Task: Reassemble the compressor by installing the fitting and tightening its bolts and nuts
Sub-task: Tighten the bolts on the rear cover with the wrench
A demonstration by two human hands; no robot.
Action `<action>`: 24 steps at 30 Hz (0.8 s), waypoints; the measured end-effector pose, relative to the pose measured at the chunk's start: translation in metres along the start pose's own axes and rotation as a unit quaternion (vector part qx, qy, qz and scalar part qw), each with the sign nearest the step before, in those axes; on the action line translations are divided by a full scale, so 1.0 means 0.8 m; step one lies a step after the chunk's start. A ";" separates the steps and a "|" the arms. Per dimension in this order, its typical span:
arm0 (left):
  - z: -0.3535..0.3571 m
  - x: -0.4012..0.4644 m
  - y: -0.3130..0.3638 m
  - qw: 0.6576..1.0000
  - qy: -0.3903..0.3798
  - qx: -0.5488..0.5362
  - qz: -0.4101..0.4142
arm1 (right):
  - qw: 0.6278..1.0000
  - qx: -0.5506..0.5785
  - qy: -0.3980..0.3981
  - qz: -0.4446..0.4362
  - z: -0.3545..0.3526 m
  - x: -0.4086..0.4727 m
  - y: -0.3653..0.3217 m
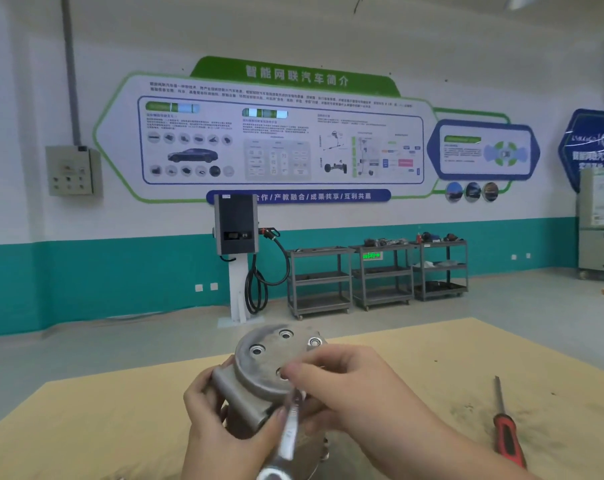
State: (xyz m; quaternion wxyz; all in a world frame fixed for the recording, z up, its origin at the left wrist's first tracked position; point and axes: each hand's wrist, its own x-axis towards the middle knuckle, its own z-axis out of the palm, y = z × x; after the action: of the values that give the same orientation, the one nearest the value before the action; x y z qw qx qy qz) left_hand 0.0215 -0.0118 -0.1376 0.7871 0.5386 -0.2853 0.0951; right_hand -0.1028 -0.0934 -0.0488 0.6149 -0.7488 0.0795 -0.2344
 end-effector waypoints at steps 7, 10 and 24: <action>0.002 -0.001 0.002 1.000 0.002 0.017 -0.018 | 0.969 0.210 0.023 0.127 -0.019 -0.027 -0.020; 0.001 0.000 0.000 0.999 0.004 0.028 -0.027 | 0.974 0.151 0.008 0.170 -0.037 -0.024 -0.030; -0.013 0.006 -0.002 0.998 -0.048 0.007 -0.035 | 0.823 -0.555 0.112 -0.053 -0.097 0.061 -0.042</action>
State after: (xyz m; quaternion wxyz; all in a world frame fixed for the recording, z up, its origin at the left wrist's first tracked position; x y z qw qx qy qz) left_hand 0.0299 -0.0040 -0.1387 0.7715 0.5576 -0.3032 0.0438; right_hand -0.1000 -0.1742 0.0059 0.0691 -0.9350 0.2252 -0.2652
